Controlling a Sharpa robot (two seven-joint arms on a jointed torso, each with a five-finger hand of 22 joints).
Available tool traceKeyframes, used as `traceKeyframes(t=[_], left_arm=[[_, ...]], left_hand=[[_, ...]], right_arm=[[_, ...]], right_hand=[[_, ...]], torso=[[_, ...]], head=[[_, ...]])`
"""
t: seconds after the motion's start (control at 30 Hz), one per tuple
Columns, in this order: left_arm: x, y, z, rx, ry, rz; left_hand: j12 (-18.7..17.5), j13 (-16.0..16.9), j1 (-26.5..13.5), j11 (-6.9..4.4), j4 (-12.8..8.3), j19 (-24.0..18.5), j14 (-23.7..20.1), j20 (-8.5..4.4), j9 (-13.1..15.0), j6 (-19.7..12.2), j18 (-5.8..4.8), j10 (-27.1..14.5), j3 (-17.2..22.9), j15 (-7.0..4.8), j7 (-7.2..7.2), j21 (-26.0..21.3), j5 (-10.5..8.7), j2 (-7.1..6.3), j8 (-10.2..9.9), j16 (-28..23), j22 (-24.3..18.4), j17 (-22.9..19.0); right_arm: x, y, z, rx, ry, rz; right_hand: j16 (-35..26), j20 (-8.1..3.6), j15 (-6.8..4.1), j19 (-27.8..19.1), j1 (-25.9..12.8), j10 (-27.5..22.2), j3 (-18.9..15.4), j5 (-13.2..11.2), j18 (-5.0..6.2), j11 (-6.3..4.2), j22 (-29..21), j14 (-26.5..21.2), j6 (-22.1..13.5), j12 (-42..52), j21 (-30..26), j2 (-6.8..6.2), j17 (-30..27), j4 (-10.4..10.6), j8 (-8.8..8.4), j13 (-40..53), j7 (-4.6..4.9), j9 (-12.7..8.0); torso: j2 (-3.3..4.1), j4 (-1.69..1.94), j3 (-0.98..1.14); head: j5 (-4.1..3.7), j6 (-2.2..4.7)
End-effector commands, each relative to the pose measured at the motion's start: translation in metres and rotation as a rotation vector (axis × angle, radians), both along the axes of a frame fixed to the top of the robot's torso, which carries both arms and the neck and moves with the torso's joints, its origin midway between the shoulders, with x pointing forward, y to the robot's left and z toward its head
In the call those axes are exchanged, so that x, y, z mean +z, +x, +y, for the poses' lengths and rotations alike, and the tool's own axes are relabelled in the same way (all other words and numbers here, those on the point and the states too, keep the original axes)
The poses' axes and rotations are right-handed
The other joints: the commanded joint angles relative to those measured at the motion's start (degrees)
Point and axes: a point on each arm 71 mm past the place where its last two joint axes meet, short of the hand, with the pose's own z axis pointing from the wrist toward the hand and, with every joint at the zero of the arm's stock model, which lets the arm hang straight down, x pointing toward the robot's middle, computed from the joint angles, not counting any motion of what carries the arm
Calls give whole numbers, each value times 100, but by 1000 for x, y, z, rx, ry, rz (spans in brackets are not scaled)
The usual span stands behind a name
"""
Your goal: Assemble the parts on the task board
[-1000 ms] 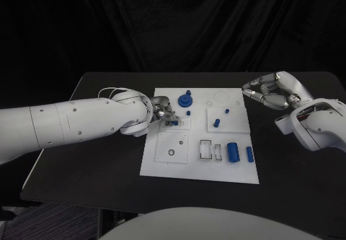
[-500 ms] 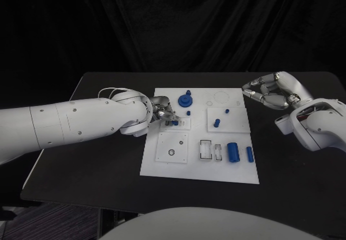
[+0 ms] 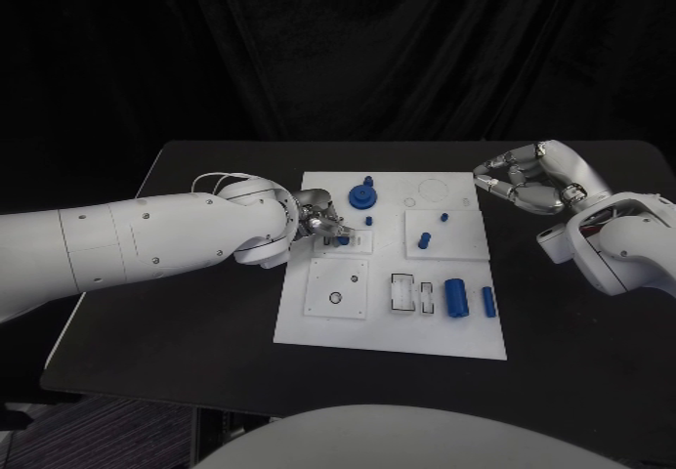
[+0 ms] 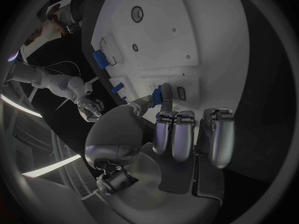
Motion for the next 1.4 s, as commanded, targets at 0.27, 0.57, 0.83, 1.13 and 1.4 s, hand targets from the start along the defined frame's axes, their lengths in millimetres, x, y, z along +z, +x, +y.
traceKeyframes(t=[0.27, 0.57, 0.83, 1.13, 1.4], left_arm=[[-3, 0, 0, -8, 4, 16], [-5, -1, 1, -7, 13, 28], [-5, 0, 1, -8, 13, 29], [-3, 0, 2, 0, -15, -1], [7, -5, 11, 32, -52, -52]], left_hand=[[20, 1509, -140, 56, 259, 36, 605, 28, 1, -62, 85, 604, -365, 28, 80, -61, -192, -13, -131, 15, 792, 1509], [20, 1509, -85, 43, 533, 140, 605, 27, 546, -225, 52, 604, -853, 20, 62, 19, -340, 33, 114, 15, 924, 1509], [20, 1509, -124, 36, 737, 138, 605, 17, 813, -322, 55, 604, -1117, 11, 56, 7, -467, 86, 228, 15, 924, 1509], [20, 1509, -123, 35, 827, 133, 605, 17, 902, -344, 57, 604, -1190, 11, 53, -2, -465, 154, 265, 15, 921, 1509], [20, 1509, 108, 0, 833, 168, 605, -7, 1240, -344, 46, 604, -1336, -17, 4, 22, -294, 177, 453, 15, 967, 1509]], right_arm=[[-3, 0, 0, -5, -7, 24], [-4, 0, 0, -4, -8, 31], [-4, 0, 0, -3, -9, 36], [-4, 0, -1, -4, -9, 38], [-4, -1, -3, -12, -9, 39]], right_hand=[[-20, -14, -35, 41, -10, -33, 16, -10, 81, -9, 323, 168, -10, -31, -30, 35, 295, 25, -34, 116, -3, -6], [-15, -15, -37, 42, -1, -29, 21, 1, 82, -11, 320, 171, -5, -28, -37, 35, 298, 17, -33, 119, -4, -5], [-21, -16, -38, 45, 11, -29, 29, 23, 82, -13, 319, 170, -4, -29, -41, 36, 291, 5, -35, 116, -6, -5], [-21, -17, -39, 44, 14, -31, 31, 29, 83, -13, 317, 170, -4, -31, -47, 36, 291, 2, -35, 113, -5, -5], [-22, -17, -38, 47, -9, -32, 29, 40, 83, -9, 314, 171, -6, -32, -54, 43, 289, 19, -40, 110, 1, -6]], torso=[[1, -6, 5], [2, -3, 3], [1, 0, -1], [2, 2, 1], [3, 0, 3]], head=[[11, 0], [29, 0], [34, 0], [17, 0], [-21, 0]])
